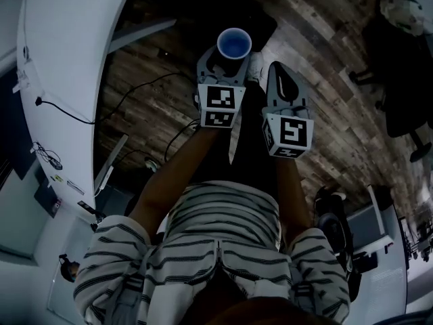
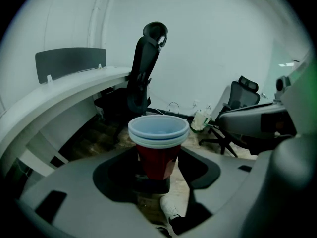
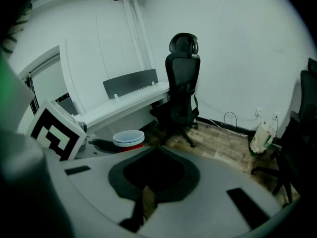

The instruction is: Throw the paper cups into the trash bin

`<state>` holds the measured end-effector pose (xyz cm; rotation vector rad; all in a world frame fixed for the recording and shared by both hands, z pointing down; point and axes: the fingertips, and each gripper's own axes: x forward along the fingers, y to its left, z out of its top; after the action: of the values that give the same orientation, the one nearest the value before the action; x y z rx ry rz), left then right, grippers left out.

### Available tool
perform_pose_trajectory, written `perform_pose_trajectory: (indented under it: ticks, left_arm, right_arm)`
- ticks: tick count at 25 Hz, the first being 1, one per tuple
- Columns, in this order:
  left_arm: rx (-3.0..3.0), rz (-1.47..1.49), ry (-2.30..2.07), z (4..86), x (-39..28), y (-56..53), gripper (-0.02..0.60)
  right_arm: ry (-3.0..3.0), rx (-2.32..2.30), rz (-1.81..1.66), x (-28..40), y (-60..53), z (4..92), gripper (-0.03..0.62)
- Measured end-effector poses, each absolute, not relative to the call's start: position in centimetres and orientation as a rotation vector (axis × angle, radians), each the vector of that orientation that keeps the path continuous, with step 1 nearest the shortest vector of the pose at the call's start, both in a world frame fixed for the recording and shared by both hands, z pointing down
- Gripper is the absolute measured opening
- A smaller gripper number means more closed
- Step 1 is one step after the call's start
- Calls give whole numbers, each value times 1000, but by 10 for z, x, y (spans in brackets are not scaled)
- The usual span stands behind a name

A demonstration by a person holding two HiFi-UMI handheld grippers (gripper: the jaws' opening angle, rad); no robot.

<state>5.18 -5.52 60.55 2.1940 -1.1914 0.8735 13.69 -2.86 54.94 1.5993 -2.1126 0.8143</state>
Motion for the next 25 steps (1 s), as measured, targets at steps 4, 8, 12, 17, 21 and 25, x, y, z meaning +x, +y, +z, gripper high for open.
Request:
perform_pose_trajectory:
  ticks: [4,8,12,17,21,25]
  left_arm:
    - [2163,917,-1167,639,52,-52,273]
    - [2107,963,-1135,676,53,-47,273]
    - [2047,987,-1105,711,54,-41,273]
    - [2015,1013,-1091,739,57,-39,273]
    - [1977,1005,-1078,759,61,-39,273]
    - [1960,1029,-1063,778,62,-41,273]
  right_arm:
    - [-2102,1585,833,136,-24,569,9]
    - [-2078,1583,867,142,-18,589,9]
    - [-2074,1554,883,136,-11,605,9]
    - [-2060,1543,924,134,-3,622,9]
    - [-2047,1536,952,136,0,637,9]
    - [-2036,1545,973,138,2,647,9]
